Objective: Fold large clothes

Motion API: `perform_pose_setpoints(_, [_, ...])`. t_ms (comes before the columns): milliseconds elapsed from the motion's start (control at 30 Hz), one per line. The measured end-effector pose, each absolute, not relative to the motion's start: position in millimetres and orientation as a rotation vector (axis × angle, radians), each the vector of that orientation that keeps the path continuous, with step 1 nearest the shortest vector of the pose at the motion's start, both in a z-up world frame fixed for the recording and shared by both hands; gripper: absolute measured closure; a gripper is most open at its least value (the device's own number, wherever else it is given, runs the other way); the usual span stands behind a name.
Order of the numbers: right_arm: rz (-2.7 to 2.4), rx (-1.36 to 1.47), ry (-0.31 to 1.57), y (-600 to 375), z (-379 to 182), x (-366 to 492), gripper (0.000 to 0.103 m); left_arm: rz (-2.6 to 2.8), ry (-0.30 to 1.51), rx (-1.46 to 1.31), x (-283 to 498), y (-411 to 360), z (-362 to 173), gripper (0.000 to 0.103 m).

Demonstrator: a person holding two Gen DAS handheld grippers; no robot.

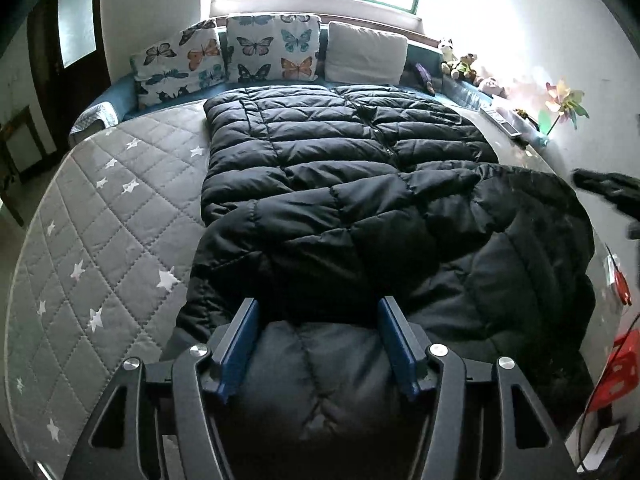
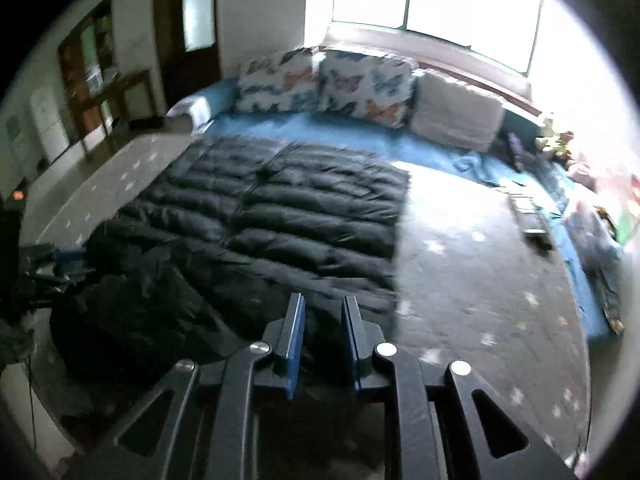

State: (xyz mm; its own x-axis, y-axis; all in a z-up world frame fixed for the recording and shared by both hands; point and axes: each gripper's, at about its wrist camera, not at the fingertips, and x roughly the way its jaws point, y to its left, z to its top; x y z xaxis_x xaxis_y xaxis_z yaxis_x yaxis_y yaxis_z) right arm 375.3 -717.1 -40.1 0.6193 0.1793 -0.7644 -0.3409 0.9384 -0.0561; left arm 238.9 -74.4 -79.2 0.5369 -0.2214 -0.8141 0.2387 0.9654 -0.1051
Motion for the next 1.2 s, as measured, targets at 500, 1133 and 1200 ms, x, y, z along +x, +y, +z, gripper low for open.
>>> perform_pose_setpoints(500, [0.358, -0.26, 0.858, -707, -39, 353, 0.082, -0.393, 0.9, -0.055, 227, -90, -12, 0.038])
perform_pose_setpoints(1133, [0.422, -0.292, 0.915, -681, -66, 351, 0.082, -0.47, 0.993, 0.073, 235, -164, -57, 0.038])
perform_pose_setpoints(1200, [0.395, -0.293, 0.898, -690, -56, 356, 0.081, -0.47, 0.967, 0.071, 233, -158, -44, 0.038])
